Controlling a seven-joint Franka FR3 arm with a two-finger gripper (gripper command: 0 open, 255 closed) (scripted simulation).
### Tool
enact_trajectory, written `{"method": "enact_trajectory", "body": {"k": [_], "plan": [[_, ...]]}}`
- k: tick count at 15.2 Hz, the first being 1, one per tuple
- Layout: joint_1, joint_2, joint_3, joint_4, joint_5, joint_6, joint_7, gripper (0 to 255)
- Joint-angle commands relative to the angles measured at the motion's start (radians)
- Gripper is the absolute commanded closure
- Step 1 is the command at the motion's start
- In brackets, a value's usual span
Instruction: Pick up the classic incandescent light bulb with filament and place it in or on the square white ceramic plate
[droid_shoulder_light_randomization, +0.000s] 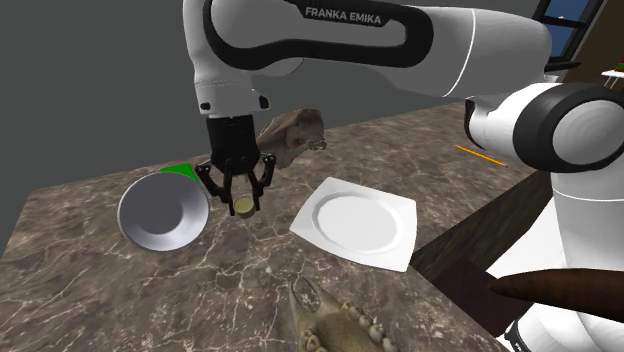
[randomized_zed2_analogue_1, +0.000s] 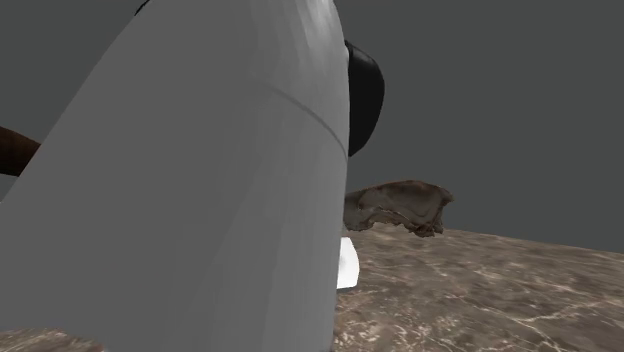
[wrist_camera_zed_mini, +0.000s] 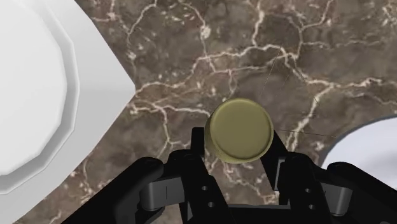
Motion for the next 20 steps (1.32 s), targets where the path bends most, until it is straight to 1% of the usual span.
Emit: {"method": "enact_trajectory", "body": {"k": [1, 5, 6, 8, 11, 15, 20], "plan": [[0.009, 0.014, 0.000, 0.050, -0.005, -0.036, 0.006, 255], [0.032, 0.049, -0.001, 0.163, -0.016, -0.112, 0.020, 255], [0.035, 0.052, -0.001, 0.173, -0.017, -0.118, 0.021, 255], [-0.046, -0.079, 0.007, -0.042, 0.027, -0.039, -0.021, 255], [-0.133, -0.233, 0.005, -0.269, 0.082, 0.033, -0.092, 255], [-0.214, -0.405, -0.018, -0.498, 0.144, 0.087, -0.197, 255], [-0.279, -0.589, -0.070, -0.722, 0.196, 0.120, -0.330, 255]]}}
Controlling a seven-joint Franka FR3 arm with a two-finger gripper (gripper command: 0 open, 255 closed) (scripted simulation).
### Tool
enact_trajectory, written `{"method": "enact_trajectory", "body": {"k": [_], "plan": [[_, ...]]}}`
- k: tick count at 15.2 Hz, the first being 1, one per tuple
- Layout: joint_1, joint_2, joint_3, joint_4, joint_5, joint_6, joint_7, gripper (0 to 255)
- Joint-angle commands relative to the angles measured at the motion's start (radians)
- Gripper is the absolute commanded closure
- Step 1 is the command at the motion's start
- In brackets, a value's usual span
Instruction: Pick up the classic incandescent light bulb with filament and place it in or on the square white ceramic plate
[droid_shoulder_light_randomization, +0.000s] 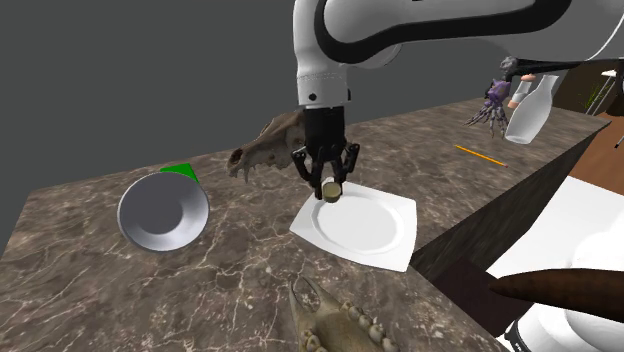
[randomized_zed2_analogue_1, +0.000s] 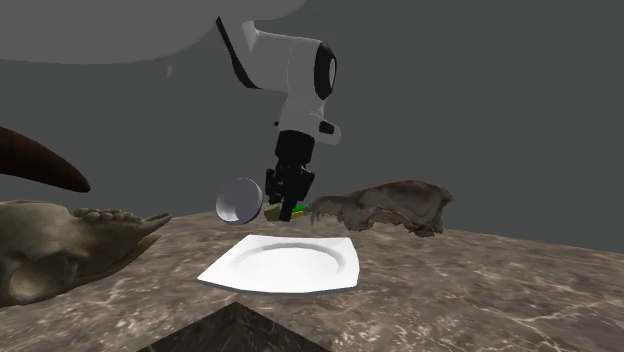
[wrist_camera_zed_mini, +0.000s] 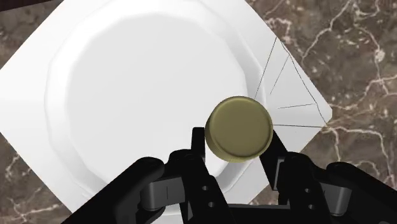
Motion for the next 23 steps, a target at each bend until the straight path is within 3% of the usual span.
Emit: {"method": "enact_trajectory", "body": {"k": [1, 4, 10, 18, 19, 23], "plan": [[-0.024, -0.083, -0.025, -0.101, 0.020, 0.014, -0.060, 255], [-0.047, -0.174, -0.064, -0.206, 0.031, 0.020, -0.134, 255], [-0.044, -0.169, -0.059, -0.282, 0.032, 0.099, -0.144, 255], [-0.044, -0.168, -0.059, -0.292, 0.032, 0.110, -0.146, 255], [-0.044, -0.168, -0.059, -0.292, 0.032, 0.110, -0.146, 0], [-0.044, -0.167, -0.059, -0.292, 0.032, 0.110, -0.146, 0]]}}
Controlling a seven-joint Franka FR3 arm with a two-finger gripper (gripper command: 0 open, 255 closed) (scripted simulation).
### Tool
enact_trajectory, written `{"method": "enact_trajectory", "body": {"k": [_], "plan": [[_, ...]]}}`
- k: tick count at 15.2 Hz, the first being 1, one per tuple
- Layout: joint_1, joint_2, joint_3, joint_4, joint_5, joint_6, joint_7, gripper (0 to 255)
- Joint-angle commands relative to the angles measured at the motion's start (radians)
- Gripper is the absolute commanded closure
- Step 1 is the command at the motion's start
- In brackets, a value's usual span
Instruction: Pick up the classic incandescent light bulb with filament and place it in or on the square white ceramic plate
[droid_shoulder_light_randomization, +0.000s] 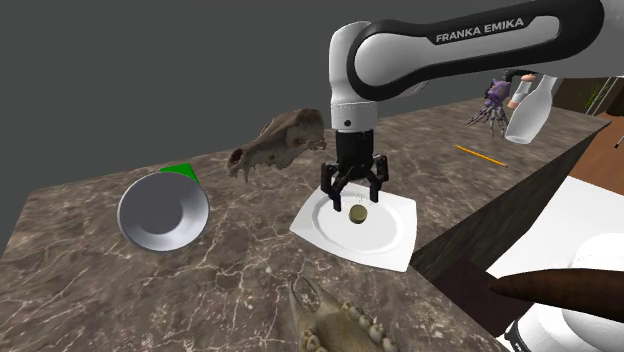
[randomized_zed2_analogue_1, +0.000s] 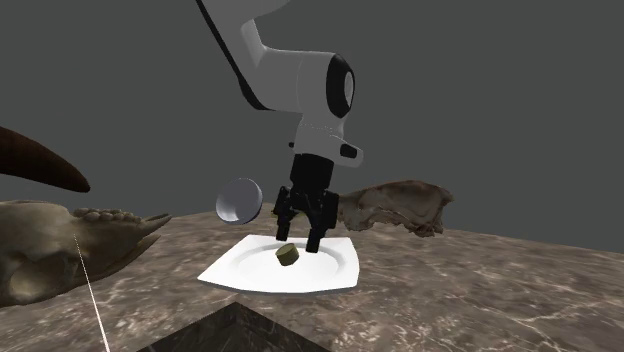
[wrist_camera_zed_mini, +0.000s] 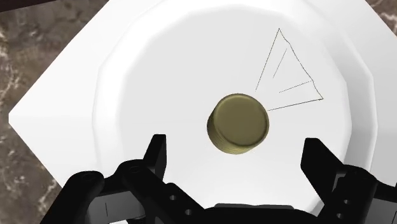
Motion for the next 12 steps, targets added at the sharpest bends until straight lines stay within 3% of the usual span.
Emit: {"method": "enact_trajectory", "body": {"k": [1, 5, 12], "plan": [[0.000, 0.000, 0.000, 0.000, 0.000, 0.000, 0.000, 0], [-0.010, 0.035, -0.010, 0.156, -0.018, -0.123, 0.013, 0], [-0.010, 0.035, -0.010, 0.156, -0.018, -0.123, 0.013, 0]]}}
